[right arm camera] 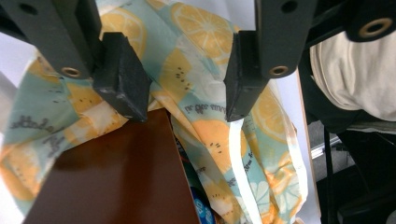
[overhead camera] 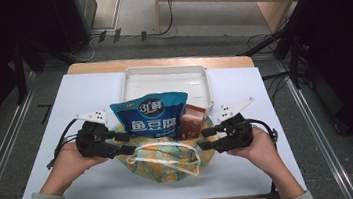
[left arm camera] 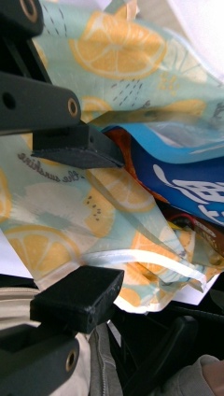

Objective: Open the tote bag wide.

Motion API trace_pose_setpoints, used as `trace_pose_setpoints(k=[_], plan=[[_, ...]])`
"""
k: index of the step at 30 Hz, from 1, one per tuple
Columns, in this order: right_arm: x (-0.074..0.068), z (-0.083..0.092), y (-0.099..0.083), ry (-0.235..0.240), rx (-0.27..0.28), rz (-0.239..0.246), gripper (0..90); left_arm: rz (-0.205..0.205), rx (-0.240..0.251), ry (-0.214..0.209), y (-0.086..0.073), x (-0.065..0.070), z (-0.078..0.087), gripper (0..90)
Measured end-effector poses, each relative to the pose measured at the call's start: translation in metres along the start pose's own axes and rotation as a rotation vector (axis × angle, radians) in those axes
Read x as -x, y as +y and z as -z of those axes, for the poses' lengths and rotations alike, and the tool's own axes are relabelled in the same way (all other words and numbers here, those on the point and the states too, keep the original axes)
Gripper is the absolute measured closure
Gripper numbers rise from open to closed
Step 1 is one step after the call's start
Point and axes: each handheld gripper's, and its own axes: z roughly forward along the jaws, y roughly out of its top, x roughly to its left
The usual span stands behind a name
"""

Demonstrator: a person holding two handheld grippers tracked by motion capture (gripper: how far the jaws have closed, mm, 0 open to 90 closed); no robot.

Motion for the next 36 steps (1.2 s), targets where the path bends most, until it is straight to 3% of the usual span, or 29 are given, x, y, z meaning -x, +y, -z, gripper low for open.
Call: trace_pose_setpoints(k=[4,9,11,14,18,20,24,25,27,36], plan=[[0.001,-0.007,-0.005,-0.003,0.000,-0.008,43.7,-0.017,-0.018,-0.001,-0.003,-0.001,-0.010,35.6],[0.002,-0.013,-0.009,-0.006,-0.007,-0.009,43.0,0.013,-0.014,-0.024,-0.007,-0.008,-0.019,36.1],[0.002,-0.015,-0.010,-0.013,-0.009,-0.005,44.1,0.019,-0.008,-0.026,-0.008,-0.009,-0.019,39.0],[0.002,-0.017,-0.012,-0.027,-0.009,-0.002,46.9,0.038,-0.002,-0.029,-0.010,-0.009,-0.017,50.7],[0.002,-0.018,-0.013,-0.046,-0.009,0.013,54.4,0.047,0.005,-0.039,-0.012,-0.007,-0.015,66.0],[0.001,-0.019,-0.014,-0.044,-0.017,0.009,60.1,0.038,0.008,-0.043,-0.013,-0.007,-0.016,69.0],[0.000,-0.023,-0.016,-0.033,-0.032,0.006,76.0,0.038,0.011,-0.044,-0.014,-0.006,-0.015,80.9],[0.000,-0.023,-0.016,-0.033,-0.032,0.006,76.0,0.036,0.014,-0.044,-0.014,-0.006,-0.014,82.9],[-0.002,-0.027,-0.017,-0.030,-0.050,0.021,86.6,0.050,-0.010,-0.056,-0.014,-0.007,-0.014,87.0],[-0.005,-0.025,-0.018,0.001,-0.049,0.026,90.0,0.042,0.002,-0.070,-0.016,-0.001,-0.010,88.5]])
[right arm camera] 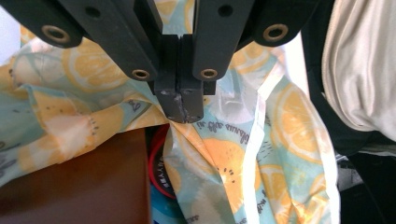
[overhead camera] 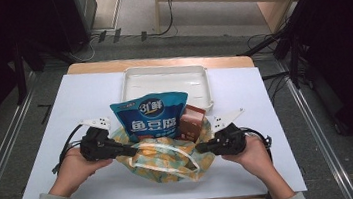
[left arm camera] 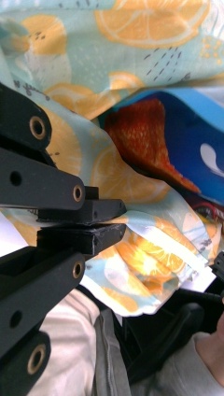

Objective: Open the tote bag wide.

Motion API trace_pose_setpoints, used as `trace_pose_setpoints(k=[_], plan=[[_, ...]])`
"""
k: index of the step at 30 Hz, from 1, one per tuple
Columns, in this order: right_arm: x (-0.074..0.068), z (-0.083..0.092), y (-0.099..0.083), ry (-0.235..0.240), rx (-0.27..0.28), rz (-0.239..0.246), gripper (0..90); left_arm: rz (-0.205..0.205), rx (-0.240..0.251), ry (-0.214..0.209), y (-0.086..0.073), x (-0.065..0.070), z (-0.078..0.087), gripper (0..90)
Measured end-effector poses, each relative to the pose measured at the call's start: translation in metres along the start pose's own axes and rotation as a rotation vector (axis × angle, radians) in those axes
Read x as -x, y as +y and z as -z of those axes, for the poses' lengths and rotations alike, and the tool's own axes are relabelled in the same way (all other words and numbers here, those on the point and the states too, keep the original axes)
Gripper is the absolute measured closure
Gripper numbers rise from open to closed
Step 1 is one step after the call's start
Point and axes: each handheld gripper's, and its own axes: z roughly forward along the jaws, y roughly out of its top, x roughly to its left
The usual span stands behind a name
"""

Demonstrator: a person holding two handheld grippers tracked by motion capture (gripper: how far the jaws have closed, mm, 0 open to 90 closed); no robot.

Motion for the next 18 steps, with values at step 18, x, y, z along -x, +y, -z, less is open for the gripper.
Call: trace_pose_setpoints(k=[18], plan=[[-0.010,-0.007,-0.016,0.045,0.000,-0.017,90.0,0.040,0.019,-0.030,-0.031,0.014,-0.009,85.6]])
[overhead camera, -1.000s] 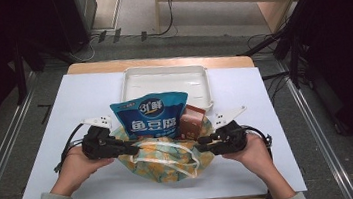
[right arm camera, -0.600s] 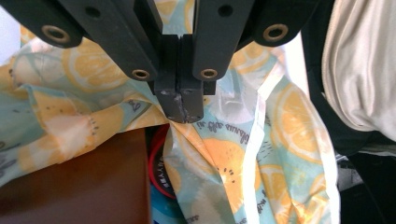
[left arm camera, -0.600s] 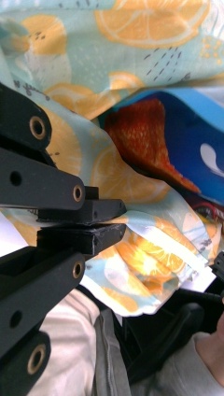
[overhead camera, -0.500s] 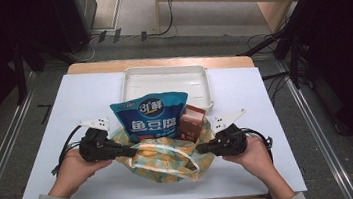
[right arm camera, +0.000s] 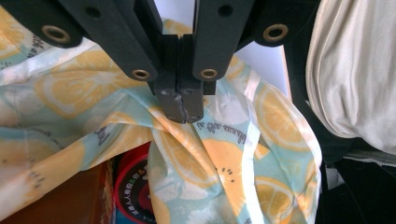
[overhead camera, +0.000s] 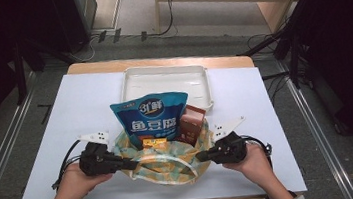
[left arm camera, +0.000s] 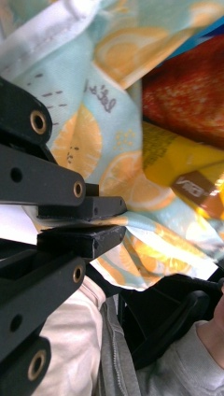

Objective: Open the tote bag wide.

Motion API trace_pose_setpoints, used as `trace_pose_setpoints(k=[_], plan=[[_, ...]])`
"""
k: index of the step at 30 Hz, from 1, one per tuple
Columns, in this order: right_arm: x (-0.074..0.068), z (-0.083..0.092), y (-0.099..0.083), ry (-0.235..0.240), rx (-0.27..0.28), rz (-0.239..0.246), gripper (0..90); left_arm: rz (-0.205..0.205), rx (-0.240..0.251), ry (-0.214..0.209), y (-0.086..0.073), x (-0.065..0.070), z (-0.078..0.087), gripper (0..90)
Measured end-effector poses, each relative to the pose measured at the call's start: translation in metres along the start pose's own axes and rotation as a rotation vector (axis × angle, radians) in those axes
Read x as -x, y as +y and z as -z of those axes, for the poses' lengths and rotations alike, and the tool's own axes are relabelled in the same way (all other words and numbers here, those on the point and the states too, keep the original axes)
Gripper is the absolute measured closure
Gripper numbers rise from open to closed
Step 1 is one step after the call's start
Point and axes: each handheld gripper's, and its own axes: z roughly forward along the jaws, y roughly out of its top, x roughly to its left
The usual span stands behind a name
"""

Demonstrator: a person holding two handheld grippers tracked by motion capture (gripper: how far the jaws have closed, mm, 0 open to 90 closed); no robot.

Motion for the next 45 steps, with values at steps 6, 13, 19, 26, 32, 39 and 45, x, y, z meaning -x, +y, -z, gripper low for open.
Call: trace_pose_setpoints(k=[6,13,19,26,32,39,45], plan=[[0.003,-0.006,-0.006,0.001,0.018,0.012,90.0,0.020,-0.017,0.001,-0.011,-0.008,-0.016,84.1],[0.009,-0.015,-0.010,-0.009,-0.007,-0.008,90.0,-0.002,0.002,0.018,-0.016,-0.016,-0.019,83.5],[0.016,-0.020,-0.014,-0.011,-0.019,-0.034,90.0,0.004,-0.015,0.036,-0.018,-0.022,-0.025,82.3],[0.025,-0.027,-0.017,-0.004,-0.025,-0.047,90.0,0.010,-0.031,0.056,-0.020,-0.031,-0.033,81.3],[0.034,-0.032,-0.022,-0.003,-0.046,-0.080,90.0,0.032,-0.051,0.063,-0.022,-0.038,-0.038,80.3],[0.040,-0.035,-0.027,-0.013,-0.062,-0.102,90.0,0.034,-0.052,0.066,-0.025,-0.042,-0.037,80.8],[0.035,-0.031,-0.027,0.019,-0.067,-0.108,88.3,0.049,-0.054,0.048,-0.023,-0.039,-0.032,73.0]])
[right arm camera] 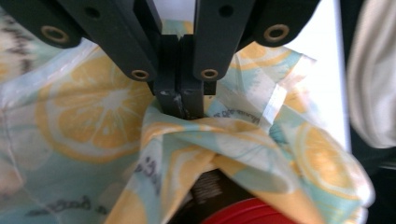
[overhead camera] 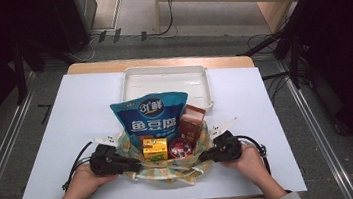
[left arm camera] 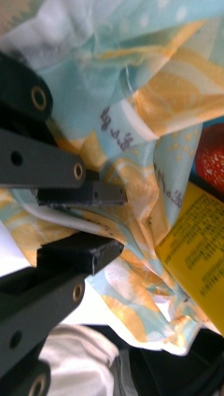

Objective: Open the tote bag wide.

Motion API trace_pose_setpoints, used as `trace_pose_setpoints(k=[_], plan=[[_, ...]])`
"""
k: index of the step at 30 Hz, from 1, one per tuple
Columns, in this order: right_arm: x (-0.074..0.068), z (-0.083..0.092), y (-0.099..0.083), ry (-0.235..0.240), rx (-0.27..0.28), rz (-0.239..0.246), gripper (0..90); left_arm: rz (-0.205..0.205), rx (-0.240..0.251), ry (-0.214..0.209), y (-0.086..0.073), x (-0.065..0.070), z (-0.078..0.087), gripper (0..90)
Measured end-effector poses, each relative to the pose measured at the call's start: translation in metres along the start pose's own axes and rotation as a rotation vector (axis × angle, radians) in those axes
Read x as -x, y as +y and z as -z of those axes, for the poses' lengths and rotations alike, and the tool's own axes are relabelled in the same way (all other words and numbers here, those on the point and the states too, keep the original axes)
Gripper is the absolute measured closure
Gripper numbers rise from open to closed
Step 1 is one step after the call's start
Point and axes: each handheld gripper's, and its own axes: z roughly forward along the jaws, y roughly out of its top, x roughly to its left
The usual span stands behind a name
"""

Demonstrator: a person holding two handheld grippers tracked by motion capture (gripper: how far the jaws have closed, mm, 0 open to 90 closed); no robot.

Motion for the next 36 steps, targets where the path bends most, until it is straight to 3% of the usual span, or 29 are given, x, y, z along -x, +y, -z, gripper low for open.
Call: trace_pose_setpoints(k=[7,13,15,18,22,26,27,28,31,36], plan=[[-0.010,0.015,-0.002,0.001,0.020,0.016,76.4,-0.002,0.028,-0.019,0.000,0.011,0.013,56.7],[-0.020,0.030,-0.002,0.008,0.067,0.023,71.0,-0.020,0.034,0.006,0.003,0.021,0.026,50.3],[-0.024,0.035,-0.002,0.002,0.084,0.026,70.4,-0.042,0.058,0.028,0.005,0.025,0.031,50.4],[-0.030,0.043,0.000,-0.004,0.119,0.032,69.7,-0.047,0.060,0.019,0.011,0.031,0.036,49.2],[-0.035,0.051,0.002,-0.003,0.131,0.025,67.2,-0.035,0.044,0.011,0.017,0.035,0.038,53.7],[-0.039,0.058,0.007,-0.022,0.145,0.031,74.3,-0.040,0.035,0.025,0.024,0.037,0.038,63.1],[-0.039,0.060,0.009,-0.027,0.155,0.031,77.5,-0.038,0.040,0.032,0.026,0.037,0.039,67.0],[-0.040,0.063,0.015,-0.042,0.182,0.028,84.9,-0.030,0.048,0.040,0.029,0.036,0.040,77.5],[-0.040,0.063,0.021,-0.064,0.186,0.026,88.4,-0.001,0.049,0.041,0.033,0.034,0.039,88.8],[-0.035,0.054,0.038,-0.092,0.177,0.032,90.0,0.010,0.036,0.048,0.039,0.027,0.033,90.0]])
